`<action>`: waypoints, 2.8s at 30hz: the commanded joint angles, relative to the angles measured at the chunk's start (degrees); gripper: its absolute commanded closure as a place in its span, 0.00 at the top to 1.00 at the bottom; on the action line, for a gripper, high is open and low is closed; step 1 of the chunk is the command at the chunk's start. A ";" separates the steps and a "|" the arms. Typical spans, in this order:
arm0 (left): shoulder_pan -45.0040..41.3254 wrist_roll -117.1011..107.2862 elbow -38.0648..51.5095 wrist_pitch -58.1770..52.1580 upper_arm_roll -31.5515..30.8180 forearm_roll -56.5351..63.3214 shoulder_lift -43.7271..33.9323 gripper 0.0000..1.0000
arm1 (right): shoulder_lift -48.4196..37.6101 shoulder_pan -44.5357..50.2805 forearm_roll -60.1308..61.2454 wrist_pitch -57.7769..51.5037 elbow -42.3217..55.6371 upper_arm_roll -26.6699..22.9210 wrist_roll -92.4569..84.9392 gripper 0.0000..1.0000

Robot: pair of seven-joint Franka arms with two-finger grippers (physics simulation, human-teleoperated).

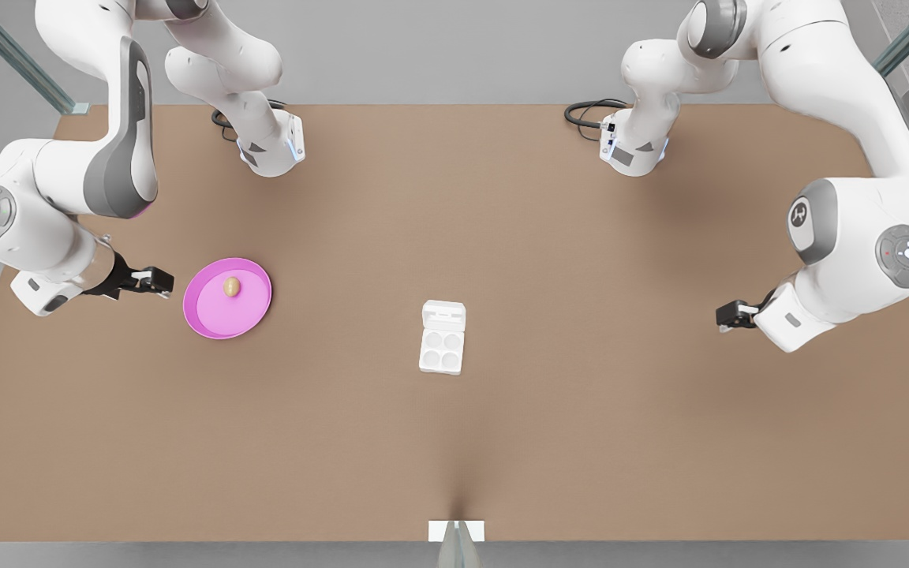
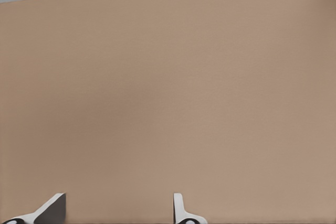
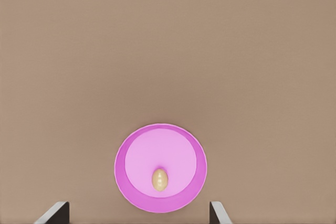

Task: Pack egg into the box and close the box lid

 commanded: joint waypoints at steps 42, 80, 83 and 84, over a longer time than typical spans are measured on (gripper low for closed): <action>1.75 0.00 -1.01 3.34 0.00 0.12 1.58 1.00 | 5.45 -1.71 -11.34 53.55 -51.15 0.13 12.13 1.00; 2.28 0.00 -1.01 3.34 0.09 0.03 2.37 1.00 | 6.68 -1.79 -11.07 55.22 -51.94 1.45 11.16 0.81; 2.28 0.00 -1.01 3.34 0.09 0.03 2.37 1.00 | 6.68 -1.97 -11.07 55.22 -51.94 1.45 11.16 0.78; 2.28 0.00 -0.93 3.34 0.09 0.03 2.28 1.00 | 6.68 -1.97 -11.07 55.13 -51.94 1.45 11.16 0.72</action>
